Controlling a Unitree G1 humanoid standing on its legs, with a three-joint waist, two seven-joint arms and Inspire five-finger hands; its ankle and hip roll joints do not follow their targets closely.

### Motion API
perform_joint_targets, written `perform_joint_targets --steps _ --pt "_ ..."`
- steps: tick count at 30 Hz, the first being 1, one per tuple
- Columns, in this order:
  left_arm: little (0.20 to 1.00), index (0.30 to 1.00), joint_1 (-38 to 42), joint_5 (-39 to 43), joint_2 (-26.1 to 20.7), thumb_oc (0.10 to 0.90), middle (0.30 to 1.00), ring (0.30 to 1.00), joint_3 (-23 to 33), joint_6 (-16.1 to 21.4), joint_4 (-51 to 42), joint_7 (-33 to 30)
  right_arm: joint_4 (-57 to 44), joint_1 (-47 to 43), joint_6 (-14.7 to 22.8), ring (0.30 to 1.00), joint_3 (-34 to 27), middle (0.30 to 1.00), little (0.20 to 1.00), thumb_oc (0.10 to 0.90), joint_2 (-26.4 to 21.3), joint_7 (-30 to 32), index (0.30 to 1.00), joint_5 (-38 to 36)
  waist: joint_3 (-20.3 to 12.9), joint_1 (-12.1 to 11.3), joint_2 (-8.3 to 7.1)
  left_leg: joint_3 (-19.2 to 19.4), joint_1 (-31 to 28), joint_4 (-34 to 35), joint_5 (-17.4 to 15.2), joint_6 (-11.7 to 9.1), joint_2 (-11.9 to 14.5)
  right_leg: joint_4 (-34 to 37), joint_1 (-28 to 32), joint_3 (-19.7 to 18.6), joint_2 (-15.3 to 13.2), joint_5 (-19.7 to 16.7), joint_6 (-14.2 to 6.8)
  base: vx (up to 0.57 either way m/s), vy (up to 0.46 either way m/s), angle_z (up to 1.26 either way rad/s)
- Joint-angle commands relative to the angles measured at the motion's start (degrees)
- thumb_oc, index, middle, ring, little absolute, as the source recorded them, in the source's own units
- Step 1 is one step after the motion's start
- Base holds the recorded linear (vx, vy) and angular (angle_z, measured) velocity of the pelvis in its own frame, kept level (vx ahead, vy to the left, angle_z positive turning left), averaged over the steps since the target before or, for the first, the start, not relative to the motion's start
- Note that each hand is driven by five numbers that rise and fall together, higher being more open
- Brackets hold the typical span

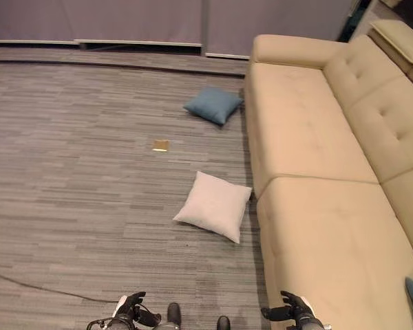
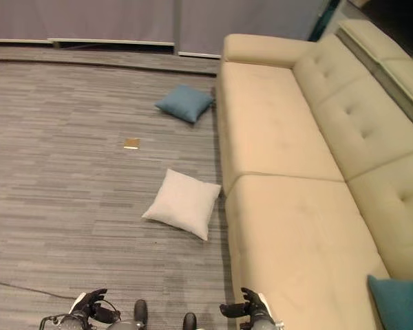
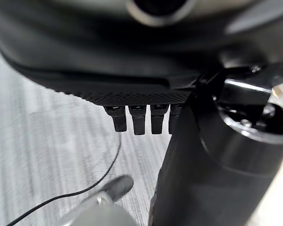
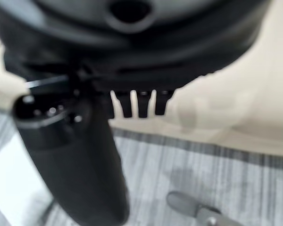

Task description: Pick up all the scattered cushions and arrange them neatly on the sofa.

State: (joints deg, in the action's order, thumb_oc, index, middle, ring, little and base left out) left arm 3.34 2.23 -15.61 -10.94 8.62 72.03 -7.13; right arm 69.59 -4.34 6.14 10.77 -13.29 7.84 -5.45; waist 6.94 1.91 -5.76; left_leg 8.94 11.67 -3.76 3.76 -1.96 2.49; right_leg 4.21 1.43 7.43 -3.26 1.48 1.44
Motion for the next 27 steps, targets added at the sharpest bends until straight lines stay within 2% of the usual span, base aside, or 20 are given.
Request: perform_joint_targets --steps 1,3,4,6,7,8,9,10,11,13,14,16,17,19,20,21,23,25,26,27 --pt "0.900 0.900 -2.1 -0.4 -1.9 0.800 0.900 0.900 1.5 0.3 1.6 -1.0 0.0 0.9 1.0 0.900 1.0 0.900 0.900 0.800 -1.2 0.9 0.900 1.8 -3.3 -0.5 0.02 -0.5 -0.7 0.4 -4.5 0.2 -1.8 -6.2 -0.2 -2.7 -0.9 3.8 -6.8 0.24 0.172 0.05" --pt "0.900 0.900 -2.2 -0.3 -1.9 0.800 0.900 0.900 1.6 0.2 1.8 -1.0 0.1 0.9 0.9 0.900 1.0 0.900 0.900 0.800 -0.9 0.9 0.900 2.1 -3.4 -0.4 -0.07 -0.8 -1.3 0.6 -4.8 0.5 -2.2 -7.4 -0.1 -2.6 -1.5 3.8 -7.1 0.18 0.170 -0.14" --pt "0.900 0.900 -2.2 0.0 -2.1 0.800 0.900 0.900 2.0 0.2 1.6 -0.9 -0.1 0.6 0.9 0.900 1.2 0.900 0.900 0.800 -0.4 1.0 0.900 2.4 -3.3 -0.5 -0.27 -1.3 -2.5 0.7 -5.4 1.5 -3.2 -11.5 -1.0 -3.7 -2.5 2.8 -7.8 0.18 0.221 0.04" --pt "0.900 0.900 -1.9 0.0 -2.5 0.800 0.900 0.900 1.8 0.3 1.1 -1.0 -0.1 0.3 0.8 0.900 1.4 0.900 0.900 0.800 0.1 0.7 0.900 2.5 -2.9 -0.5 -0.61 -1.7 -4.3 1.2 -6.2 2.8 -4.4 -17.5 -2.7 -5.1 -3.9 -0.8 -8.8 0.17 0.221 0.06" --pt "0.900 0.900 -1.8 0.0 -2.5 0.800 0.900 0.900 1.8 0.3 1.1 -1.0 -0.1 0.3 0.8 0.900 1.4 0.900 0.900 0.800 0.1 0.7 0.900 2.5 -3.0 -0.5 -0.54 -1.7 -4.0 1.2 -6.1 2.8 -4.3 -17.4 -2.9 -5.2 -3.8 -0.9 -8.8 0.09 0.145 -0.03" --pt "0.900 0.900 -1.6 0.2 -2.7 0.800 0.900 0.900 1.7 0.3 0.7 -1.1 -0.4 -0.1 0.9 0.900 1.7 0.900 0.900 0.800 0.2 0.7 0.900 2.6 -2.5 -0.4 -0.63 -2.0 -5.0 1.5 -6.3 3.5 -5.0 -21.1 -4.1 -6.1 -4.6 -3.9 -9.1 0.07 0.129 0.09" --pt "0.900 0.900 -1.3 0.4 -2.9 0.800 0.900 0.900 1.7 0.3 0.4 -1.1 -0.6 -0.5 0.9 0.900 1.7 0.900 0.900 0.800 0.2 0.6 0.900 2.4 -2.2 -0.2 -0.26 -2.5 -5.5 2.0 -6.3 3.9 -4.9 -24.3 -6.0 -6.9 -4.5 -5.6 -8.9 0.17 0.237 0.19" --pt "0.900 0.900 -0.8 0.4 -3.1 0.800 0.900 0.900 1.4 0.5 0.0 -1.1 -0.9 -0.8 1.1 0.900 1.8 0.900 0.900 0.800 0.3 0.7 0.900 2.4 -1.5 0.3 0.76 -3.4 -7.2 3.2 -6.5 4.2 -4.4 -28.9 -8.6 -7.9 -3.7 -5.9 -8.8 0.21 0.214 0.28" --pt "0.900 0.900 -0.8 0.4 -3.2 0.800 0.900 0.900 1.3 0.5 0.0 -1.1 -1.1 -0.7 1.2 0.900 1.9 0.900 0.900 0.800 0.4 0.6 0.900 2.3 -1.5 0.6 1.15 -3.8 -8.2 3.6 -6.7 4.2 -4.3 -29.6 -9.7 -8.1 -3.0 -5.4 -8.4 0.27 0.189 0.27" --pt "0.900 0.900 -0.9 0.5 -3.3 0.800 0.900 0.900 1.2 0.6 -0.1 -0.9 -1.0 -0.4 1.2 0.900 2.1 0.900 0.900 0.800 0.3 0.6 0.900 2.2 -1.7 1.5 1.21 -5.5 -10.7 5.0 -7.2 4.1 -5.0 -27.5 -11.1 -9.4 0.1 -3.2 -7.7 0.33 0.093 0.15" --pt "0.900 0.900 -0.9 0.7 -3.2 0.800 0.900 0.900 0.9 0.4 0.1 -0.4 -0.5 -0.1 1.0 0.900 2.0 0.900 0.900 0.800 0.2 0.4 0.900 1.8 -1.7 2.4 0.94 -7.2 -12.1 5.3 -8.0 4.1 -5.7 -23.0 -12.8 -9.8 3.1 -1.1 -7.6 0.41 0.063 0.14" --pt "0.900 0.900 -0.7 0.2 -3.1 0.800 0.900 0.900 0.4 0.3 0.7 -0.1 0.0 0.2 0.9 0.900 2.0 0.900 0.900 0.800 -0.1 0.3 0.900 1.5 -1.4 3.8 0.31 -9.6 -14.4 5.6 -9.3 4.1 -7.1 -16.4 -14.2 -11.0 6.0 -1.9 -7.8 0.44 0.055 0.24" --pt "0.900 0.900 -0.3 -0.5 -2.9 0.800 0.900 0.900 -0.1 0.1 1.4 0.4 0.6 0.7 0.7 0.900 1.9 0.900 0.900 0.800 -0.5 0.4 0.900 1.6 -1.4 5.1 -0.33 -12.3 -16.4 5.8 -10.4 4.0 -8.6 -11.5 -16.4 -12.2 8.1 -4.3 -8.6 0.43 0.050 0.56" --pt "0.900 0.900 -0.1 -0.8 -2.8 0.800 0.900 0.900 -0.2 0.2 1.8 0.6 0.8 0.9 0.6 0.900 1.9 0.900 0.900 0.800 -0.6 0.4 0.900 1.8 -1.2 5.7 -0.33 -13.4 -17.5 5.8 -10.9 3.9 -9.0 -10.1 -16.6 -11.6 8.4 -5.1 -8.7 0.29 0.016 0.95" --pt "0.900 0.900 -0.1 -1.7 -2.4 0.800 0.900 0.900 -0.6 0.2 2.2 0.7 1.4 2.1 0.5 0.900 1.4 0.900 0.900 0.800 -0.7 0.6 0.900 1.9 -1.7 6.2 -0.51 -13.9 -18.6 5.5 -12.1 3.8 -9.6 -8.3 -14.8 -11.5 7.5 -5.4 -7.9 0.27 -0.029 0.94" --pt "0.900 0.900 -0.3 -2.0 -2.1 0.800 0.900 0.900 -0.7 0.2 2.2 0.6 1.6 2.6 0.4 0.900 1.4 0.900 0.900 0.800 -0.7 0.3 0.900 1.7 -2.3 6.4 -0.21 -13.9 -19.1 5.2 -12.3 3.6 -9.3 -8.9 -14.4 -12.0 7.7 -5.4 -7.3 0.36 -0.045 0.74" --pt "0.900 0.900 -0.9 -2.1 -1.8 0.800 0.900 0.900 -0.7 0.1 2.5 0.7 1.8 3.7 0.3 0.900 0.6 0.900 0.900 0.800 -1.0 0.2 0.900 1.7 -3.1 7.1 0.40 -14.5 -19.8 3.6 -12.2 2.2 -8.4 -10.1 -14.1 -12.1 8.1 -5.0 -6.8 0.29 -0.052 0.62" --pt "0.900 0.900 -1.2 -2.2 -1.6 0.800 0.900 0.900 -1.0 0.0 2.7 0.6 2.1 4.5 0.2 0.900 0.0 0.900 0.900 0.800 -1.1 0.1 0.900 1.3 -3.6 7.9 1.05 -13.3 -19.9 0.7 -11.3 0.1 -7.0 -9.7 -12.2 -10.5 7.5 -3.8 -5.8 0.23 -0.041 0.62" --pt "0.900 0.900 -1.2 -2.2 -1.6 0.800 0.900 0.900 -1.0 0.0 2.7 0.6 2.1 4.5 0.2 0.900 0.0 0.900 0.900 0.800 -1.1 0.1 0.900 1.3 -3.5 7.9 1.07 -13.3 -19.9 0.6 -11.4 0.1 -7.0 -9.7 -12.1 -10.5 7.5 -3.8 -5.8 0.14 -0.029 0.44" --pt "0.900 0.900 -1.2 -2.1 -1.6 0.800 0.900 0.900 -1.3 -0.1 2.5 0.5 2.1 4.5 0.2 0.900 -0.1 0.900 0.900 0.800 -1.2 0.1 0.900 1.2 -3.5 8.1 1.20 -12.4 -18.8 -3.1 -9.1 -1.6 -6.5 -9.5 -11.2 -10.2 7.5 -3.6 -5.4 0.12 -0.047 0.32"
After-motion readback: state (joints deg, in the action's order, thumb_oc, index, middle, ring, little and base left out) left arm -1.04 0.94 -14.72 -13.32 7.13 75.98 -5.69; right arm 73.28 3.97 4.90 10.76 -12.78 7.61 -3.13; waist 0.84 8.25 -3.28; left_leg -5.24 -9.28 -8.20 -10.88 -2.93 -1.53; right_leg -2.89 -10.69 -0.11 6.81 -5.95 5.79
